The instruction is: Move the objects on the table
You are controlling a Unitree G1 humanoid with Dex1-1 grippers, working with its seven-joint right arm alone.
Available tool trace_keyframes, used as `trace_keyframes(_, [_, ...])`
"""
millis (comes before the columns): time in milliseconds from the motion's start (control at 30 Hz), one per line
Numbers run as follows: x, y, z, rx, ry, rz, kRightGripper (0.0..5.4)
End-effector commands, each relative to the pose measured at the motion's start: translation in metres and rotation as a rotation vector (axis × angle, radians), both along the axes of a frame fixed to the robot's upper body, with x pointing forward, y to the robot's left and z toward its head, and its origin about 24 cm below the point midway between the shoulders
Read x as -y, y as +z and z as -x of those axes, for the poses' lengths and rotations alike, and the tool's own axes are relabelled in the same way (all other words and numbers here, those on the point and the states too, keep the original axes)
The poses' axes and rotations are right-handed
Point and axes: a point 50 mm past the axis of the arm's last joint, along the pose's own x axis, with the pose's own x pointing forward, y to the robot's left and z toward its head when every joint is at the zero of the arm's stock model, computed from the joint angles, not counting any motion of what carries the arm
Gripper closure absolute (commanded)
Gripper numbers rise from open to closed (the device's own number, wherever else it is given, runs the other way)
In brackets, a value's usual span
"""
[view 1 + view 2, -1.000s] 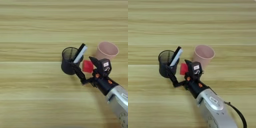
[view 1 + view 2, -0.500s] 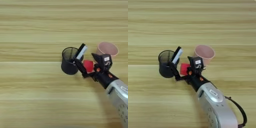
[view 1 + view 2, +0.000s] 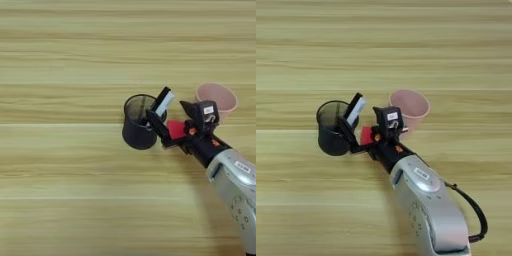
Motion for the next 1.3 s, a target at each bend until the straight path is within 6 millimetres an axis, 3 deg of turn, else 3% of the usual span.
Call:
trace_keyframes(33, [-0.0016,0.0206,-0.0101,0.112,0.007,0.015,0.04])
trace_keyframes(400, [-0.006,0.0199,-0.0134,0.114,0.023,0.007,0.04])
trace_keyframes(767, [-0.0057,0.019,-0.0165,0.117,0.031,-0.001,1.64])
trace_keyframes(1300, [-0.0044,0.0203,-0.0147,0.126,0.025,-0.007,3.35])
